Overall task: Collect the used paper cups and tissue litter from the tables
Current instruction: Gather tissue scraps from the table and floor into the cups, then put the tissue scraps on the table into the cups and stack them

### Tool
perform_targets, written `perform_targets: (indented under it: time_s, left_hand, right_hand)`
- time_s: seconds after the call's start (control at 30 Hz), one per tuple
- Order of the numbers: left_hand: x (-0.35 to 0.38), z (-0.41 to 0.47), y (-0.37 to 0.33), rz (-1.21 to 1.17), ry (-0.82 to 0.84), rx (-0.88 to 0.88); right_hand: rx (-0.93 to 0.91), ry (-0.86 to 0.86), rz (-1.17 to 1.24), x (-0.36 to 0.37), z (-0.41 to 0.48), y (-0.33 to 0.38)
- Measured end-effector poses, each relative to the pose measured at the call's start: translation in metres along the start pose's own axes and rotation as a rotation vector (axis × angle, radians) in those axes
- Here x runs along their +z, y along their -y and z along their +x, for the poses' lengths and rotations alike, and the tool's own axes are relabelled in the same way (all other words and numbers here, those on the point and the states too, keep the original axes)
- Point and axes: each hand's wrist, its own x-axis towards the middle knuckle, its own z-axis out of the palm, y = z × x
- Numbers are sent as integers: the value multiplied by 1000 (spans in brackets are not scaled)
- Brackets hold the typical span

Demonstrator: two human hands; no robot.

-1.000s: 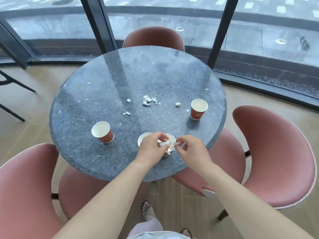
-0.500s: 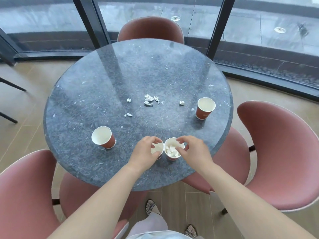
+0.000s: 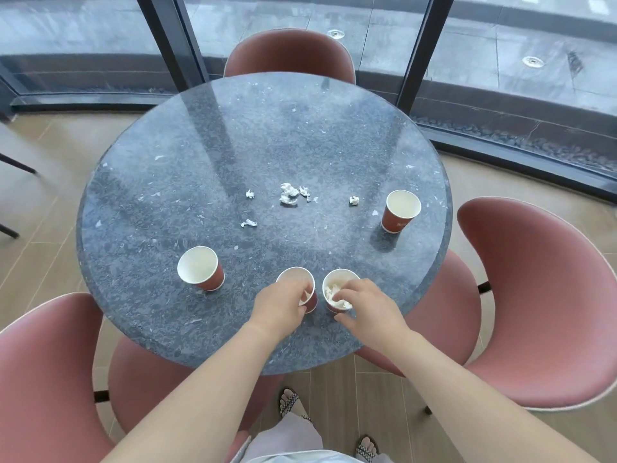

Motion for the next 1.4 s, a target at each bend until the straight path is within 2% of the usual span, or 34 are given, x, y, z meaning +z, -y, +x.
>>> perform_targets:
  time_s: [0.23,0.47,0.83,1.13,1.4]
  left_hand:
    - [-14,14,9,82,9,49]
    - [-28,24,27,77,-4,54]
    - [-42,46,23,17,-52,30]
    - [-75,28,38,-42,-237,-125]
    - [-94,-18,64,-71,-498,-274]
  right_hand:
    - [70,2,-18,4,18,6]
    - [109,-78,35,-3,43,21]
    - [65,-115,74,-20,73,13]
    - [-123,-64,142,-33,108,39]
    - [-223,51,39,-15,121,63]
